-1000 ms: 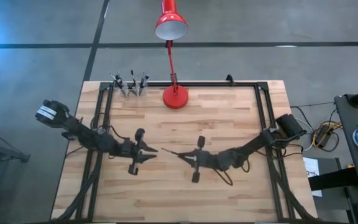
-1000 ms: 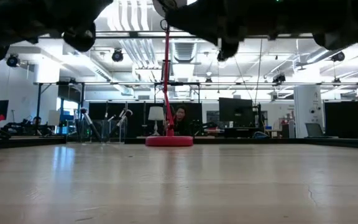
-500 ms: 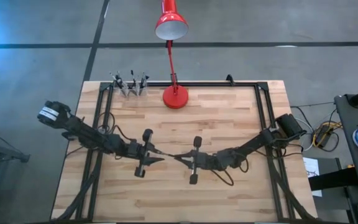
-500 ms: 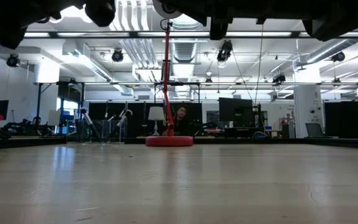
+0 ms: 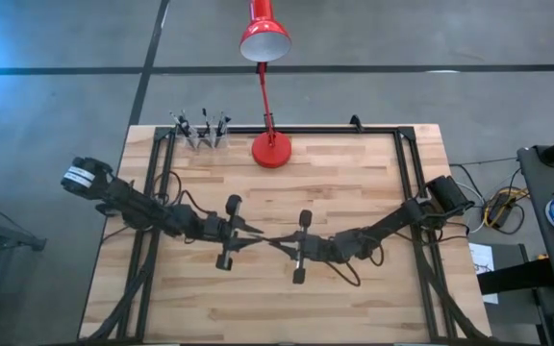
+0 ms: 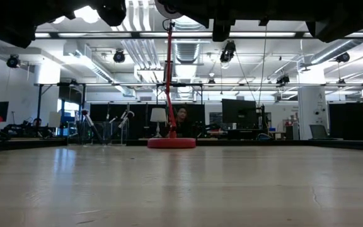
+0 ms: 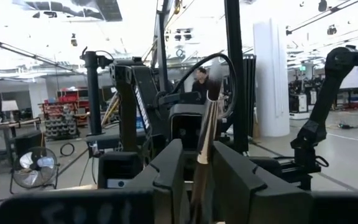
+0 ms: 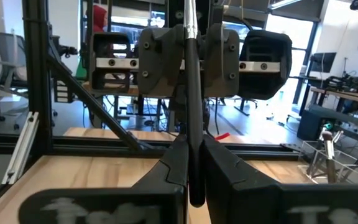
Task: Pick & Place Makeup Supplies
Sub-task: Put the makeup brush into the transparent organizer
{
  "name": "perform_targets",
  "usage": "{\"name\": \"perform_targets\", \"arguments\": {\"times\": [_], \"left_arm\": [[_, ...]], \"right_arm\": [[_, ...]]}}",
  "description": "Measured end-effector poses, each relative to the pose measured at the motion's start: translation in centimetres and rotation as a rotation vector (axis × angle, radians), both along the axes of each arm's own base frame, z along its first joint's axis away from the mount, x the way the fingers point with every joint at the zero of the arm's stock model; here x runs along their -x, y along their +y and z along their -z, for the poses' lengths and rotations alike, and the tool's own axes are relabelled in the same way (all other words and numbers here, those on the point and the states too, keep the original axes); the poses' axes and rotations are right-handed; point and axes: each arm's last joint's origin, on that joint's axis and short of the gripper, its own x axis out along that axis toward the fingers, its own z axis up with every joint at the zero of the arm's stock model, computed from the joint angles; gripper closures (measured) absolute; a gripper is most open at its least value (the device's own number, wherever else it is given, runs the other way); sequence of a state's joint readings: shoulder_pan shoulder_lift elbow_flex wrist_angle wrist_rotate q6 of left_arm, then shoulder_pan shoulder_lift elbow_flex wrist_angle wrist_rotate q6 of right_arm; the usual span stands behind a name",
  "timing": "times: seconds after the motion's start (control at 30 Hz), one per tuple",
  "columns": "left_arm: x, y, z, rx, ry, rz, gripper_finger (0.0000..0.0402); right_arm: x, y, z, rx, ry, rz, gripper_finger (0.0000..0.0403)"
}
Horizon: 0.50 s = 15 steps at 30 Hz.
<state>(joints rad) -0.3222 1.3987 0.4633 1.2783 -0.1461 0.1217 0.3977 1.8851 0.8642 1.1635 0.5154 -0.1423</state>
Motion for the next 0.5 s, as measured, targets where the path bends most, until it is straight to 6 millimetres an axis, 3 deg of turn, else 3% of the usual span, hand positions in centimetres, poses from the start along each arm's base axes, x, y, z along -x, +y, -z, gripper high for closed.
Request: {"name": "perform_targets", "arguments": {"times": [0.3, 0.5], "left_arm": [[-0.07, -0.26, -0.30, -0.030, -0.020, 0.075, 0.0327], [-0.20, -0.02, -0.17, -0.045, -0.008, 0.044, 0.0384]], "right_arm": [[0.01, 0.06, 0.03, 0.002, 0.002, -0.006, 0.0385], [0.00, 0.04, 0.08, 0.015, 0.009, 0.001, 0.0376]]}}
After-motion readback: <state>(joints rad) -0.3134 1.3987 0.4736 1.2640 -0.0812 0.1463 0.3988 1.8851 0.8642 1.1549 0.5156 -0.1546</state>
